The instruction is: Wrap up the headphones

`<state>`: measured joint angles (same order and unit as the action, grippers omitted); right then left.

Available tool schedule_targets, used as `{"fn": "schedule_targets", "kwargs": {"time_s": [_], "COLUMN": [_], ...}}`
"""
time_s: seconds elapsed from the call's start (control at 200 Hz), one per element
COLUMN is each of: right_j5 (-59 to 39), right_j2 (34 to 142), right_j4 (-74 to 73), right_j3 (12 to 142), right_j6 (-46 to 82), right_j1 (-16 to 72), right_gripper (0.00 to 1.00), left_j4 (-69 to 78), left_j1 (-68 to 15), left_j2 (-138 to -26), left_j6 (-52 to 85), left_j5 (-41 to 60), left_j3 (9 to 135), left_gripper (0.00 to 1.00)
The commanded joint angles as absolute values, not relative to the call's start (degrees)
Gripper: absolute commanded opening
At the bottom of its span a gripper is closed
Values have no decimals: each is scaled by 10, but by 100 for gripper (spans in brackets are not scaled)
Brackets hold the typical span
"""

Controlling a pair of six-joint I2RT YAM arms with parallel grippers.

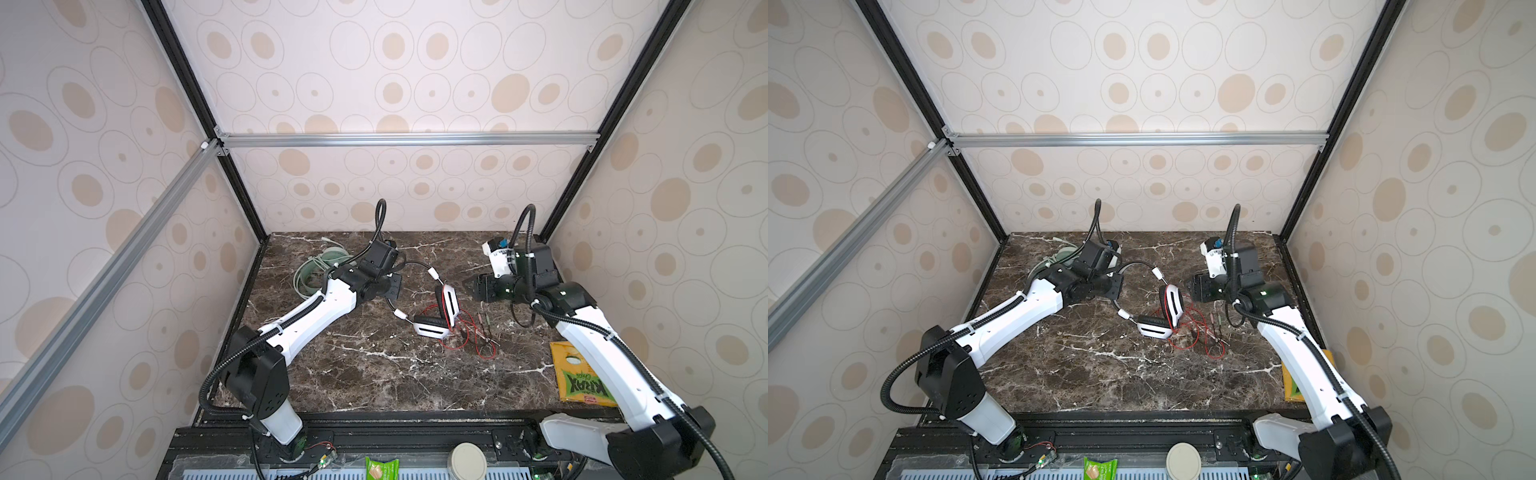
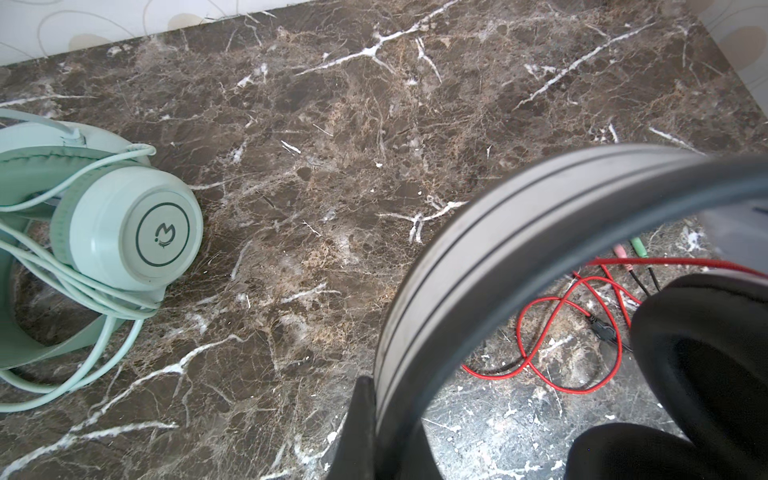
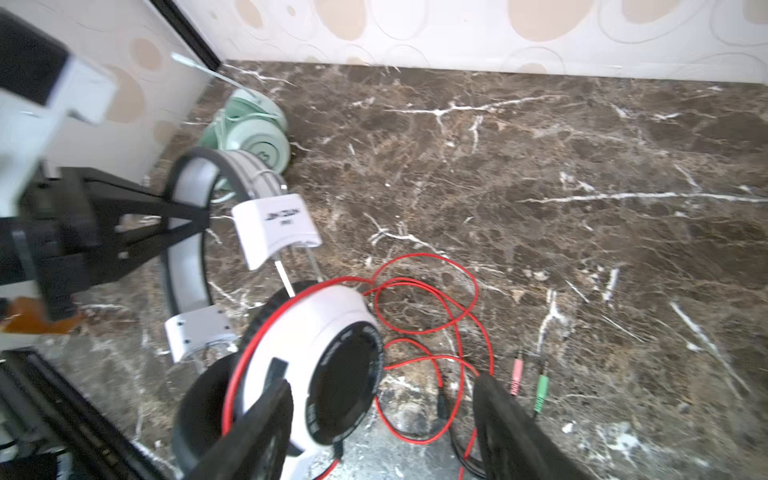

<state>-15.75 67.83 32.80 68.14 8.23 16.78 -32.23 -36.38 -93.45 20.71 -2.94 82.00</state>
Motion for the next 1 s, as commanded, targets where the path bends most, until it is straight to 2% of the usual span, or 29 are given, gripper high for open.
{"fn": "schedule_targets", "kwargs": {"time_s": [0.0,0.095,0.31,0.575,0.915,0.995], "right_j5": [-252,-276,-199,-185,-274,-323], "right_j2": [677,684,680,671,794,834], "right_j4": [301,302,272,214,99,41], "right_j3": [656,649,594,524,504,506], "right_j6": [98,102,116,163,197,213], "right_j1": [170,170,164,133,134,137], "right_gripper": [73,73,72,71,70,66], "left_j4": [-305,-303,-307,-380,-409,-410], "left_j1": [-363,-364,-352,-285,-225,-217], "left_j2": [-928,-924,-895,-876,-876,-873], "left_j6": [219,219,240,293,327,333], "left_j5": [-25,-23,-1,2,29,36], "left_j3": [851,850,866,999,1132,1147], "left_gripper": [0,0,0,0,0,0]}}
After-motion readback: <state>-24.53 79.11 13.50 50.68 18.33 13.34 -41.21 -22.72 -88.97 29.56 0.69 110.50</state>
